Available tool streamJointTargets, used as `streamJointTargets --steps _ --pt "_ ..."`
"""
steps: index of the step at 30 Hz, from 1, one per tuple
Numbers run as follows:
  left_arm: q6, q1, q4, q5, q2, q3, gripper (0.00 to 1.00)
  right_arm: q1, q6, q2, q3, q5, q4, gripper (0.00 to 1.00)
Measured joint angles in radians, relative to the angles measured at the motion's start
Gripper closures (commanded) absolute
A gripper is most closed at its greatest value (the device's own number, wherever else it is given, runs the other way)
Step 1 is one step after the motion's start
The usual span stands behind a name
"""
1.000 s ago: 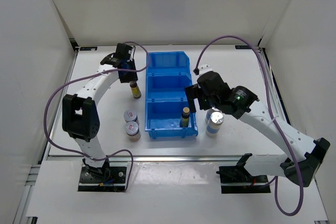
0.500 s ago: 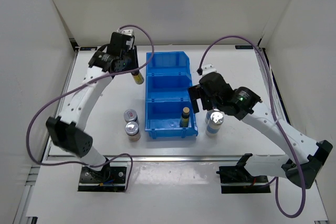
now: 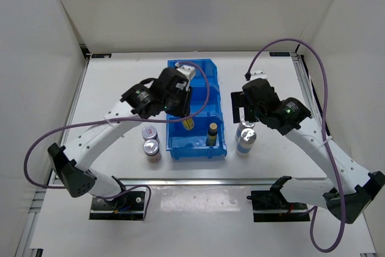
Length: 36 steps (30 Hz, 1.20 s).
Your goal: Organize the condiment bottles
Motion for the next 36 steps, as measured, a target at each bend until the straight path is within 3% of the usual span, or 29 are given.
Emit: streamJointTargets --steps 16,19,28,36 --pt "-0.043 -0.056 0.007 -0.081 0.163 -0.138 0.88 -0.106 0.004 0.039 -0.049 -0.050 -0.035 0.00" --pt "-0.047 -0.056 0.009 -0.086 0.183 -0.144 0.78 -0.145 0.002 0.092 -0.051 -0.096 -0.025 0.00" --pt "-0.052 -0.056 0.029 -0.100 0.187 -0.158 0.68 -0.184 -0.009 0.219 -0.058 -0.170 0.014 0.00" --pt "-0.056 -0.056 0.033 -0.106 0.185 -0.172 0.37 -0.221 -0.016 0.321 -0.059 -0.189 0.026 0.00"
